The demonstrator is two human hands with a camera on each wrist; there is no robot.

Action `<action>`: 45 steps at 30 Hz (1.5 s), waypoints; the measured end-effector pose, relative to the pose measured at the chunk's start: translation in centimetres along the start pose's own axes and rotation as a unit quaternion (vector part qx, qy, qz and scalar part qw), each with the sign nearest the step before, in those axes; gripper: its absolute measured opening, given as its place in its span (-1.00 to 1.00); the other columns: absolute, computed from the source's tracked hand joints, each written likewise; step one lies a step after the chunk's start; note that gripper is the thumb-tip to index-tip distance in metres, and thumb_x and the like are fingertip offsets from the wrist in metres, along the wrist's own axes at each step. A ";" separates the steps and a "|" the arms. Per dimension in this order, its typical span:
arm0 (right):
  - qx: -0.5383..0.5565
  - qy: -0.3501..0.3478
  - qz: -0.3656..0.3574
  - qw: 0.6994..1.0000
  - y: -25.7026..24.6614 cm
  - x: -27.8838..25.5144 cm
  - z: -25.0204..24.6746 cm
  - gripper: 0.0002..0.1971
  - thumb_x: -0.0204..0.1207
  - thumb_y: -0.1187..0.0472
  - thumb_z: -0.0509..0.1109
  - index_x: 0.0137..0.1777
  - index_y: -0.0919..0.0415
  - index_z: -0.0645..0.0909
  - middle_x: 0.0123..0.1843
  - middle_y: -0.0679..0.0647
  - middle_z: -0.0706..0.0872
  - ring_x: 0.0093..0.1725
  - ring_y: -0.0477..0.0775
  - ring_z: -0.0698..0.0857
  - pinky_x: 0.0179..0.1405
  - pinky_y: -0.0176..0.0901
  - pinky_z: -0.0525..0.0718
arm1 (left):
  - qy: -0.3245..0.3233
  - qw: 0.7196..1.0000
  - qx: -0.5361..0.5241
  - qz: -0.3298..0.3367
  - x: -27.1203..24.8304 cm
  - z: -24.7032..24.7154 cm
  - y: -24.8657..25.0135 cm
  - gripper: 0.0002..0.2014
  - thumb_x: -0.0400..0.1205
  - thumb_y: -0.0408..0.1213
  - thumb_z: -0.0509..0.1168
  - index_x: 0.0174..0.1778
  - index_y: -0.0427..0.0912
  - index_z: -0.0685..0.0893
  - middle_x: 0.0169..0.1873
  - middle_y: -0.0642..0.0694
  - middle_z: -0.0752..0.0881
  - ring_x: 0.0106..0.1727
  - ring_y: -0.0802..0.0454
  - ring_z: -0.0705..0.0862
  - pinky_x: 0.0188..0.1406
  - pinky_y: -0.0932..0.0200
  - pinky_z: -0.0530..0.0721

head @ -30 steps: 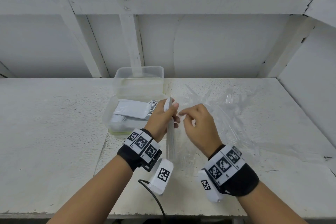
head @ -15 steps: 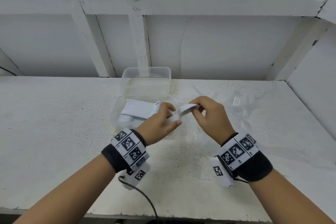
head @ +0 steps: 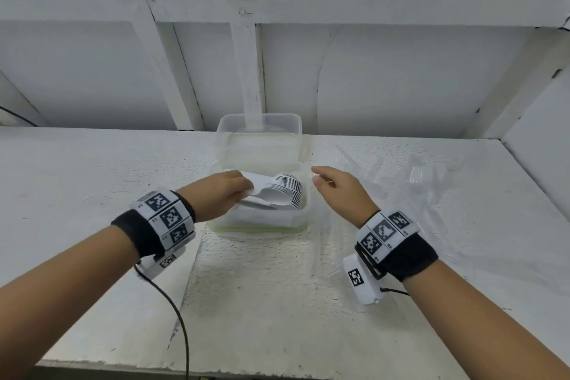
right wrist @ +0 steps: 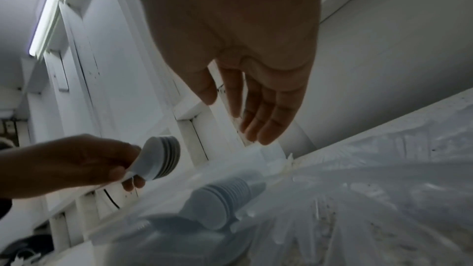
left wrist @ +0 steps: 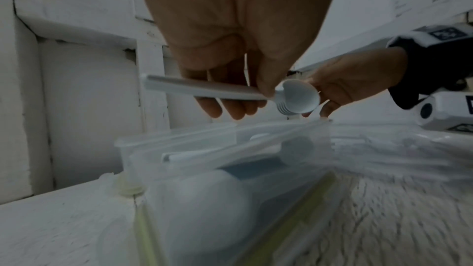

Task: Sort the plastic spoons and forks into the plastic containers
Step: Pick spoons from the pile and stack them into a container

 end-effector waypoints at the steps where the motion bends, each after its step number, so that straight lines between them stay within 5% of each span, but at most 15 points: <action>1: -0.019 -0.004 0.013 1.000 0.1 0.4 0.3 -0.61 0.66 0.15 0.19 0.46 0.19 0.47 0.32 0.10 0.63 0.27 0.02 0.58 0.23 -0.27 0.44 | -0.004 1.000 0.002 0.014 0.1 0.1 -0.2 -0.73 0.71 -0.35 0.15 0.28 -0.29 0.62 0.16 -0.23 0.59 0.13 -0.19 0.61 0.09 0.21 0.45; 6: -0.047 -0.025 0.048 0.997 0.8 1.5 1.6 -0.56 0.66 0.15 0.18 0.52 0.21 0.38 0.30 0.12 0.61 0.32 0.08 0.56 0.19 -0.31 0.38 | -0.020 0.998 0.036 0.054 1.0 0.6 -0.2 -0.74 0.66 -0.37 0.23 0.23 -0.32 0.68 0.09 -0.30 0.63 0.13 -0.26 0.58 0.10 0.11 0.45; 12: -0.027 -0.035 0.060 0.997 1.2 1.9 2.2 -0.56 0.66 0.15 0.18 0.52 0.20 0.38 0.18 0.10 0.64 0.18 0.10 0.64 0.14 -0.27 0.44 | -0.101 0.991 0.075 0.050 2.3 1.3 0.4 -0.68 0.71 -0.27 0.17 0.36 -0.19 0.60 0.22 -0.15 0.60 0.24 -0.06 0.56 0.14 0.33 0.37; 17: -0.016 -0.028 0.063 0.997 1.4 2.0 2.2 -0.58 0.65 0.15 0.19 0.50 0.18 0.40 0.05 0.03 0.62 0.08 0.02 0.62 0.08 -0.29 0.44 | -0.121 0.988 0.092 0.004 3.3 1.6 0.3 -0.72 0.67 -0.21 0.23 0.29 -0.16 0.52 0.07 -0.05 0.61 -0.03 0.05 0.48 -0.05 0.31 0.36; 25: -0.006 -0.023 0.057 0.998 1.5 1.8 2.3 -0.59 0.65 0.16 0.19 0.48 0.18 0.42 0.16 0.11 0.67 0.14 0.06 0.64 0.07 -0.30 0.44 | -0.103 0.988 0.112 -0.004 4.3 2.3 0.1 -0.77 0.62 -0.18 0.29 0.07 -0.26 0.66 -0.02 -0.10 0.53 0.02 -0.08 0.53 -0.09 0.23 0.40; 34: 0.012 -0.028 0.057 0.998 1.8 1.8 2.3 -0.62 0.65 0.17 0.21 0.45 0.17 0.45 0.14 0.11 0.65 0.06 0.03 0.64 0.05 -0.25 0.50 | -0.088 0.993 0.056 -0.056 4.2 2.4 -0.4 -0.78 0.61 -0.15 0.31 0.08 -0.18 0.64 -0.21 0.05 0.55 -0.13 0.09 0.49 -0.14 0.31 0.38; 40: 0.036 -0.024 0.050 0.998 2.4 0.7 0.5 -0.65 0.64 0.19 0.20 0.40 0.11 0.50 0.05 0.03 0.66 -0.06 -0.06 0.71 -0.07 -0.27 0.62 | -0.067 0.997 0.015 -0.040 3.7 1.6 0.3 -0.87 0.62 -0.26 0.27 0.01 -0.19 0.67 -0.23 0.05 0.60 -0.16 0.09 0.52 -0.31 0.55 0.34; 45: 0.006 -0.015 0.033 0.999 3.6 -1.5 -3.4 -0.72 0.64 0.21 0.19 0.30 0.13 0.58 0.01 -0.03 0.68 -0.12 -0.12 0.70 -0.07 -0.32 0.59 | -0.008 0.998 -0.058 0.018 3.4 0.8 5.0 -0.90 0.62 -0.30 0.28 -0.07 -0.23 0.67 -0.21 -0.04 0.68 -0.18 0.04 0.60 -0.13 0.27 0.53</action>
Point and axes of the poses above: each hand's wrist, its own x-axis towards the middle knuckle, its own z-axis out of the palm, y = z × x, the point moved 4 cm from there along x, towards the middle knuckle
